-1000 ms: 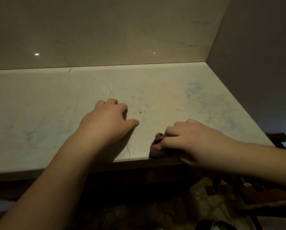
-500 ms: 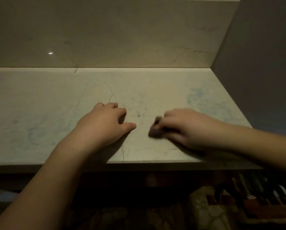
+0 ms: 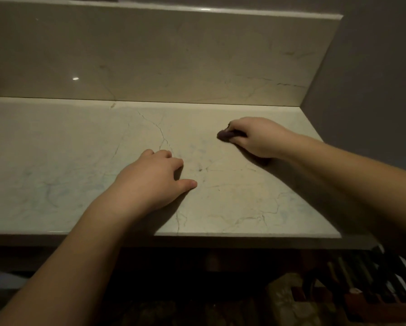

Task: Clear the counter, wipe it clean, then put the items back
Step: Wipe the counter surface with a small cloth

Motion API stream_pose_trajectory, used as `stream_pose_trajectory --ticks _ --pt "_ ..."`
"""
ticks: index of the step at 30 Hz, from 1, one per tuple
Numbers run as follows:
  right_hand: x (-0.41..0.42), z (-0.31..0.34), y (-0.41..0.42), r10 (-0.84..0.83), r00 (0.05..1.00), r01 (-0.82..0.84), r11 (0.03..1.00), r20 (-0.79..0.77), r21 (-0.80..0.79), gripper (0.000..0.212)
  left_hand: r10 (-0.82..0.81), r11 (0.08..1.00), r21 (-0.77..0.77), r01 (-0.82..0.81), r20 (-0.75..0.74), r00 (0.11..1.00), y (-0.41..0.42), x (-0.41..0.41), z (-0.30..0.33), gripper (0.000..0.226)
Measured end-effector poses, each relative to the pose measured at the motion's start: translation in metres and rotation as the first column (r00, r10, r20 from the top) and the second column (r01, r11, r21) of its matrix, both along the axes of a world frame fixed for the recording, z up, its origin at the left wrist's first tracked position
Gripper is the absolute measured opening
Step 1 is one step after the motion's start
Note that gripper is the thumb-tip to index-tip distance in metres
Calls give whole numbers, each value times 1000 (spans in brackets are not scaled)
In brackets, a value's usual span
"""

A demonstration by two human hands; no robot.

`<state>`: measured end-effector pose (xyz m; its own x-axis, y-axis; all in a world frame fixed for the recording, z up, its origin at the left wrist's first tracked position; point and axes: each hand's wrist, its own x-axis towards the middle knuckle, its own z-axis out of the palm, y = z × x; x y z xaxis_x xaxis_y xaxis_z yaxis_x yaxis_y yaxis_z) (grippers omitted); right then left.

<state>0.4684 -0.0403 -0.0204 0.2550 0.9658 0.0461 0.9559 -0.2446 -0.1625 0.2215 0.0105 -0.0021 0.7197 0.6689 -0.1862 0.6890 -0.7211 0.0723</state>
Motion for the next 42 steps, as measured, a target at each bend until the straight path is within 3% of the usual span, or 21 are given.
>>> stream_pose_trajectory --ticks 4,6,12,19,32,39,42 --pt "-43 3 -41 234 972 -235 972 -21 -26 25 -4 1000 6 4 -3 1000 0 1 -1 60" --pt "-43 5 -43 253 967 -253 967 -5 -32 26 -7 1000 8 7 -5 1000 1 1 -1 60" --pt "15 2 32 -32 999 31 999 12 27 27 -17 1000 1 17 -5 1000 2 1 -3 61" --pt "16 -8 97 -177 984 175 980 14 97 23 -12 1000 -1 12 20 1000 4 0 -5 61" --pt "100 -2 -2 -427 887 425 904 175 53 27 -42 999 26 41 42 998 6 -2 -8 59" --pt "91 -1 39 -341 934 334 939 103 78 24 -46 999 30 45 44 998 5 -2 -9 58" --pt "72 0 25 -217 975 215 975 42 49 18 -49 998 37 48 31 998 5 -2 -7 59"
